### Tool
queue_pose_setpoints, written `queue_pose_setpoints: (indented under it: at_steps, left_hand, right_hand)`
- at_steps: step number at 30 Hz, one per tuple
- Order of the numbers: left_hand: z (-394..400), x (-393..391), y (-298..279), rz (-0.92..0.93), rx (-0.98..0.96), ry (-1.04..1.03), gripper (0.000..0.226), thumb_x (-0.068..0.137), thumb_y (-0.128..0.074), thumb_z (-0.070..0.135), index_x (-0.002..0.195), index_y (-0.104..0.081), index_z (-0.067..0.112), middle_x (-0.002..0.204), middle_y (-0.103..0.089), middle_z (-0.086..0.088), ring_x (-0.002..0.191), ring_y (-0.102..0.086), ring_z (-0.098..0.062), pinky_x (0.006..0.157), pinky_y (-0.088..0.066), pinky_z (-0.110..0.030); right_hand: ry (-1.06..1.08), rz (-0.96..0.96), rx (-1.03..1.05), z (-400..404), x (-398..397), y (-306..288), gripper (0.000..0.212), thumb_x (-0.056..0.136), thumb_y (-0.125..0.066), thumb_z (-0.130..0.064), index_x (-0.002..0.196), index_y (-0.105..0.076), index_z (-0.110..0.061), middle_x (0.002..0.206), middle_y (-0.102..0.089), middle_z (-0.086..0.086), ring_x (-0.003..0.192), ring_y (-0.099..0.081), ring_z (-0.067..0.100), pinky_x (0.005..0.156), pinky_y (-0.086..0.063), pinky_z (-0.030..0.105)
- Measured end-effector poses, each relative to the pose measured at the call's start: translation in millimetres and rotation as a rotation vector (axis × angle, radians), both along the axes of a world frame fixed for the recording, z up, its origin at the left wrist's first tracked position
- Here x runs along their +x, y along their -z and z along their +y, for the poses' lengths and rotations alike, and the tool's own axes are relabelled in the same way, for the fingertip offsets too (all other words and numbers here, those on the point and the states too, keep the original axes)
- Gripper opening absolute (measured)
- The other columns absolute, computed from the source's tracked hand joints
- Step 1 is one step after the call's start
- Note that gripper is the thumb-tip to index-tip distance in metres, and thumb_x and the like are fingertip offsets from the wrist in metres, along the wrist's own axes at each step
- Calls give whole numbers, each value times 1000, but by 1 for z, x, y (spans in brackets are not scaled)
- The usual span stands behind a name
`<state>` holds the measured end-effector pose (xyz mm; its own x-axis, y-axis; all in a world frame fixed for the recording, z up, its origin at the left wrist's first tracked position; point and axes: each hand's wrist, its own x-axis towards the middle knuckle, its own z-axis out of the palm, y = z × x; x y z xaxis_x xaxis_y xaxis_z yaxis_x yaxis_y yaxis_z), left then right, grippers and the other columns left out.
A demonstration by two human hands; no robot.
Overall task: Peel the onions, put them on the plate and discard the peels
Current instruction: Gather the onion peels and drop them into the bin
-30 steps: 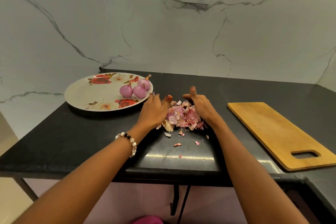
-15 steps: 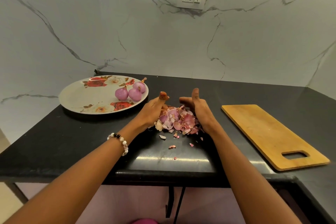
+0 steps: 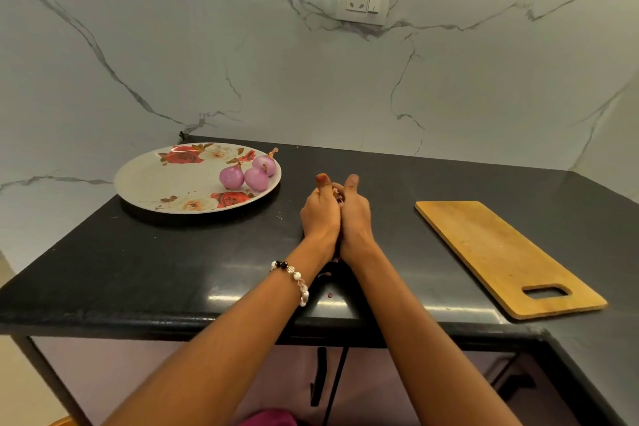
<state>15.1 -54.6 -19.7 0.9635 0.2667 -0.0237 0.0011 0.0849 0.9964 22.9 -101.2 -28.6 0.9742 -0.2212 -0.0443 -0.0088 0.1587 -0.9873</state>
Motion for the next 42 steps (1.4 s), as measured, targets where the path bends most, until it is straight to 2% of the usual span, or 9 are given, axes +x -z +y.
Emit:
queue_pose_setpoints:
  at_steps: [4, 6, 11, 17, 24, 28, 30, 35, 42]
  left_hand:
    - [6, 1, -4, 39, -575, -5, 43, 100, -39, 41, 85, -66, 12, 79, -71, -8, 72, -70, -21, 69, -56, -33]
    - [11, 0, -8, 28, -697, 17, 42, 100, -39, 38, 90, -66, 7, 77, -71, -11, 67, -69, -22, 63, -55, -31]
    - [21, -18, -16, 2, -762, -23, 32, 97, -47, 28, 88, -69, 7, 77, -72, -10, 68, -70, -21, 61, -55, -29]
    - [49, -56, -28, -29, -786, -66, 25, 95, -53, 26, 89, -69, 7, 80, -72, -10, 72, -70, -22, 66, -58, -31]
    - [123, -104, -51, -254, -888, -31, 33, 92, -53, 24, 112, -67, 3, 106, -70, -15, 97, -69, -28, 86, -55, -38]
    - [187, -136, -45, -399, -911, -137, 32, 89, -56, 24, 109, -67, 1, 109, -69, -16, 101, -67, -28, 94, -52, -41]
    - [227, -153, -34, -449, -922, -175, 32, 93, -51, 25, 106, -68, 1, 108, -69, -16, 104, -66, -28, 96, -50, -40]
    - [324, -187, 22, -523, -1027, -333, 46, 99, -38, 28, 130, -53, -2, 128, -60, -19, 120, -57, -28, 105, -44, -36]
    - [395, -207, 162, -355, -1133, -708, 50, 99, -38, 33, 85, -77, 5, 96, -73, -11, 89, -70, -19, 89, -54, -30]
  right_hand:
    - [9, 11, 463, 2, -4, -5, 45, 104, -43, -43, 93, -67, -7, 82, -73, 9, 75, -70, 21, 71, -58, 34]
    - [1, -13, 570, 3, -11, -10, 38, 104, -47, -37, 99, -67, -5, 89, -73, 12, 80, -70, 24, 72, -58, 35]
    - [0, -58, 645, 21, -28, -16, 26, 101, -55, -25, 103, -70, -2, 93, -73, 14, 82, -71, 25, 73, -59, 36]
    - [-26, -77, 685, 51, -61, -26, 30, 101, -55, -22, 107, -70, 2, 93, -73, 15, 83, -71, 25, 72, -60, 35]
    - [-247, -200, 733, 122, -110, -55, 28, 99, -55, -21, 112, -69, 0, 107, -72, 16, 93, -71, 26, 84, -58, 37]
    - [-411, -192, 784, 188, -135, -49, 33, 102, -50, -20, 122, -65, 1, 119, -68, 20, 103, -67, 28, 91, -57, 37]
    - [-508, -146, 794, 229, -148, -38, 34, 103, -50, -22, 124, -64, 0, 126, -66, 21, 106, -66, 28, 93, -55, 37]
    - [-702, -49, 725, 325, -175, 16, 29, 102, -51, -17, 116, -68, 3, 119, -68, 23, 103, -67, 30, 95, -55, 39]
    - [-806, 186, 460, 405, -186, 159, 25, 100, -53, -12, 114, -70, 1, 111, -73, 17, 105, -68, 31, 97, -54, 42]
